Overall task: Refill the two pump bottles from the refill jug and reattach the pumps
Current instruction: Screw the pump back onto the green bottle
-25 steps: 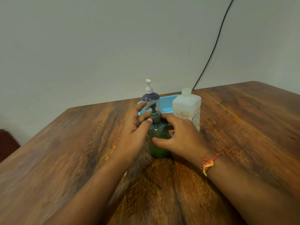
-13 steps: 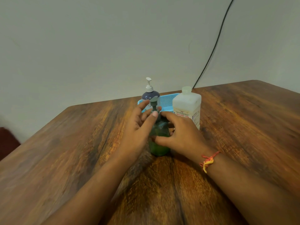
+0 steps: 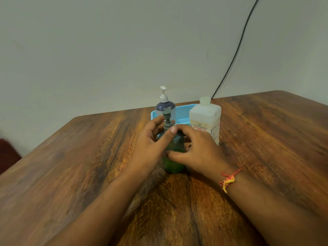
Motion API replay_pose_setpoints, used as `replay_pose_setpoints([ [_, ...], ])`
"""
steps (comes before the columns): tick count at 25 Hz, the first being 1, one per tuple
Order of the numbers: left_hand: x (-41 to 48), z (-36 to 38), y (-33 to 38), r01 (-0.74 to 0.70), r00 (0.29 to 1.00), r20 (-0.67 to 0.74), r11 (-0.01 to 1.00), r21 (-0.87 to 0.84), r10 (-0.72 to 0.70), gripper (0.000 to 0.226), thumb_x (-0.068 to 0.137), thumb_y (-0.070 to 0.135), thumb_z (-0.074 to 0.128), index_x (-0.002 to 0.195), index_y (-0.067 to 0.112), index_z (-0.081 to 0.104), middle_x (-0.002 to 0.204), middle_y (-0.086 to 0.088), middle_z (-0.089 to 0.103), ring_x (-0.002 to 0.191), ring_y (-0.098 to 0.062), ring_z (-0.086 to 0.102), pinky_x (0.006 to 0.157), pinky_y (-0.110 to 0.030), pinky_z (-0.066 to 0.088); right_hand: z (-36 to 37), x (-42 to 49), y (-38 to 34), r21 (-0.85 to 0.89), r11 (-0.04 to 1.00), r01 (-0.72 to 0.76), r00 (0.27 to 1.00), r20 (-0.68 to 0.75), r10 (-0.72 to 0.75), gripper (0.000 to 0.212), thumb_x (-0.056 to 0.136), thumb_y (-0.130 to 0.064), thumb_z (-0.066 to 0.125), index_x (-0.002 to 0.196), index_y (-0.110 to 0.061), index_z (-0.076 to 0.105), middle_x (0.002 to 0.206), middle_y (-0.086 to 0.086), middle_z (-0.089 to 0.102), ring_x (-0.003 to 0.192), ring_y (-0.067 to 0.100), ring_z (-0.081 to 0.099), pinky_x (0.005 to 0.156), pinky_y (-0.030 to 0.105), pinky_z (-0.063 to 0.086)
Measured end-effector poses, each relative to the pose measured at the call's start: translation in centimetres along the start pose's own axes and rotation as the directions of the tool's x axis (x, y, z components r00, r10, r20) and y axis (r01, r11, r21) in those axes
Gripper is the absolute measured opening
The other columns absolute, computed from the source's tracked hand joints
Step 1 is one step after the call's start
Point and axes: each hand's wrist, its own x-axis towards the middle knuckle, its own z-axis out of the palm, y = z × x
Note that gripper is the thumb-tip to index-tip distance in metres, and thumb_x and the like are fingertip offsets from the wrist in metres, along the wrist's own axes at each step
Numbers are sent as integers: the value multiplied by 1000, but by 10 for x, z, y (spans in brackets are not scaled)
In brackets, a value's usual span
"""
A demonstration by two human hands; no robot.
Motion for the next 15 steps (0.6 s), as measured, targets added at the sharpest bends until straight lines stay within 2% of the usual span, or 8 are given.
replay_pose_setpoints([
  [2, 0, 2, -5, -7, 997, -72, 1000, 27, 9, 51, 74, 32, 76, 121, 19, 62, 118, -1, 73, 111, -15, 71, 86, -31, 61, 0, 0, 0, 2, 1000, 9, 1000, -12, -9, 64, 74, -46, 82, 131, -34, 56, 113, -24, 55, 96, -8, 56, 83, 14, 55],
  [4, 1, 1, -9, -1, 993, -118, 1000, 19, 3, 47, 74, 32, 78, 114, 11, 65, 112, -8, 74, 107, -24, 72, 85, -36, 62, 0, 0, 1, 6, 1000, 0, 1000, -16, 0, 64, 72, -47, 82, 129, -35, 56, 112, -23, 58, 98, -5, 58, 83, 17, 57],
  [7, 2, -1, -11, 30, 996, -80, 1000, -7, -31, 45, 79, 33, 75, 117, 11, 68, 114, -12, 74, 110, -28, 71, 91, -45, 60, 0, 0, 6, 62, 997, -40, 999, -2, 40, 72, 69, -49, 84, 134, -34, 54, 120, -17, 63, 104, 2, 64, 86, 26, 60],
  [12, 5, -4, -7, 34, 999, 17, 999, 8, -35, 32, 90, 25, 66, 120, 12, 69, 119, -9, 74, 115, -24, 69, 95, -42, 57, -2, 4, 12, 186, 977, -102, 994, 51, 94, 76, 65, -46, 89, 133, -33, 56, 118, -19, 65, 106, -1, 64, 91, 28, 59],
  [15, 6, -2, -6, 5, 1000, 24, 997, 71, -7, 24, 97, 18, 62, 120, 16, 69, 118, -5, 75, 113, -20, 70, 93, -39, 59, -3, 3, 12, 160, 983, -95, 994, 67, 85, 74, 70, -46, 87, 136, -33, 53, 123, -17, 64, 110, 2, 63, 93, 30, 58],
])
